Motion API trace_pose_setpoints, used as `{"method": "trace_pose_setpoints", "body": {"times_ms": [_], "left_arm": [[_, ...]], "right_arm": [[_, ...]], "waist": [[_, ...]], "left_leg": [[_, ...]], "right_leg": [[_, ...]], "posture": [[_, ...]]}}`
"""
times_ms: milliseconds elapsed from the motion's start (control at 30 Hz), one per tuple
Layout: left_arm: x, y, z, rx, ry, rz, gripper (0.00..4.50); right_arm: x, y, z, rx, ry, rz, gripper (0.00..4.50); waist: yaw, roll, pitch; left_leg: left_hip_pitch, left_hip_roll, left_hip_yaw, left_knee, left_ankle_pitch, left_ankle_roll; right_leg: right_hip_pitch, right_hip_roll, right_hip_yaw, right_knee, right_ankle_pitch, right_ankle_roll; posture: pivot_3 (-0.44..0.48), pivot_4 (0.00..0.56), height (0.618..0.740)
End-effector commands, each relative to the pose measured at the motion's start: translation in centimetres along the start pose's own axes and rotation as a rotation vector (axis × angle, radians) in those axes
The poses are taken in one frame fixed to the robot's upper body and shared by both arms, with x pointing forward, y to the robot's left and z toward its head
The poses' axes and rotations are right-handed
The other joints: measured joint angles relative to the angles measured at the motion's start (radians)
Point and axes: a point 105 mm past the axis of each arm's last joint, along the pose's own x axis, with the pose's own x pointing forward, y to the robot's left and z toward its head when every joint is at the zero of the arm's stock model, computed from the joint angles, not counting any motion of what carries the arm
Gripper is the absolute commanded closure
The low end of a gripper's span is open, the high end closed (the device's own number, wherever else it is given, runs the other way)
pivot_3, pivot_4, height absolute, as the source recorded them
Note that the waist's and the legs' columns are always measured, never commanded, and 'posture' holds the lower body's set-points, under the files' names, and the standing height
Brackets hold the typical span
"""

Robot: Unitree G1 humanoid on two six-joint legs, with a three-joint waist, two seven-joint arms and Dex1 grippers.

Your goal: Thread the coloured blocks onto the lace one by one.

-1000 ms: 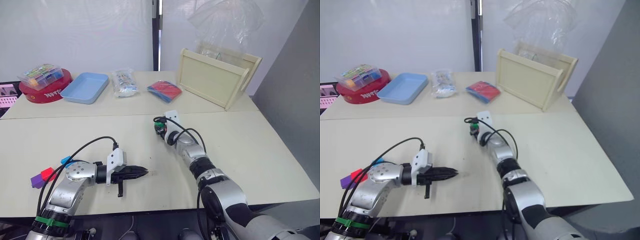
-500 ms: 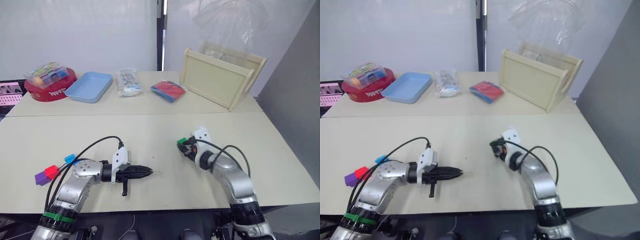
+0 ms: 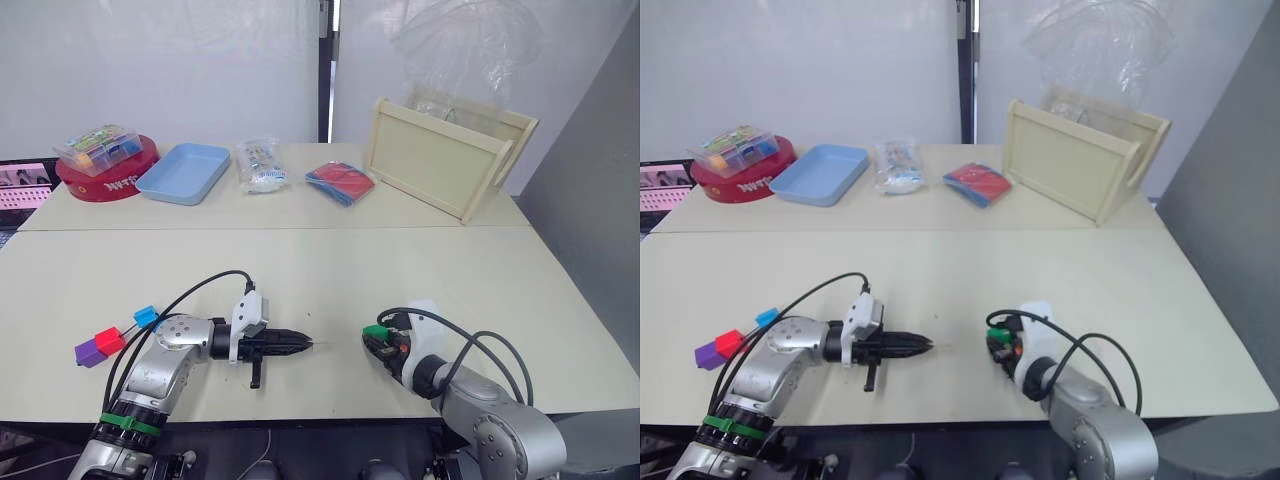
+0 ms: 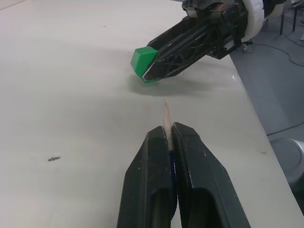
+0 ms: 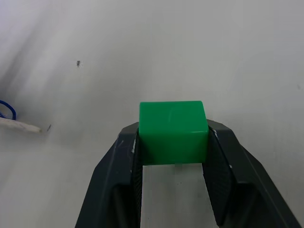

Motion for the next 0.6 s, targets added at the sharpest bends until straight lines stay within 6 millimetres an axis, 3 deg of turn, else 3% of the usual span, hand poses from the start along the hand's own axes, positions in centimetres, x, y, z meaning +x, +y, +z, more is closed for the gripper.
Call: {"method": "trace_pose_setpoints", "body": {"times_ms": [33,200,267,400,500,600], "left_arm": [[0.0,0.0,0.8,0.037,-0.026,-0.009,4.5],[-0.2,0.2,0.7,0.046,-0.023,0.011,4.5],[-0.2,0.2,0.8,0.046,-0.026,0.015,4.5],[0.0,-0.1,0.9,0.05,-0.039,0.017,4.5],[0.3,-0.2,1.0,0.051,-0.045,0.017,4.5],[0.4,-0.1,1.2,0.058,-0.05,0.028,4.5]], "right_arm": [[-0.9,0.7,2.3,0.005,-0.089,0.051,1.59],[-2.2,1.5,4.8,-0.036,-0.129,0.175,0.01],[-2.6,1.5,5.6,-0.115,-0.121,0.232,0.01],[-3.4,2.2,6.3,-0.456,-0.028,0.432,0.01],[-4.0,2.3,4.8,-0.777,0.123,0.582,0.01],[-3.8,1.2,3.6,-0.976,0.239,0.683,0.01]], "waist": [[0.0,0.0,0.0],[-0.001,0.0,0.0],[0.002,0.0,0.0],[0.007,0.001,0.001],[0.008,0.001,0.001],[0.008,0.001,0.0]], "left_leg": [[0.0,0.0,0.0,0.0,0.0,0.0],[0.0,0.0,0.0,0.0,0.0,0.0],[0.0,0.0,0.0,0.0,0.0,0.0],[0.0,-0.001,0.0,0.001,0.0,0.0],[-0.001,-0.001,0.0,0.001,-0.001,0.001],[-0.002,0.0,0.0,0.002,-0.002,0.003]], "right_leg": [[0.0,0.0,0.0,0.0,0.0,0.0],[0.0,0.0,0.0,0.0,0.0,0.0],[0.0,0.0,0.0,0.0,0.0,0.0],[0.002,0.0,0.0,-0.003,0.0,0.0],[0.002,0.0,-0.001,-0.005,0.0,0.0],[0.003,0.0,-0.002,-0.008,0.0,0.0]], "posture": [[0.0,0.15,0.74],[0.0,0.15,0.74],[0.0,0.15,0.74],[0.0,0.15,0.74],[0.0,0.15,0.74],[0.0,0.15,0.74]]}}
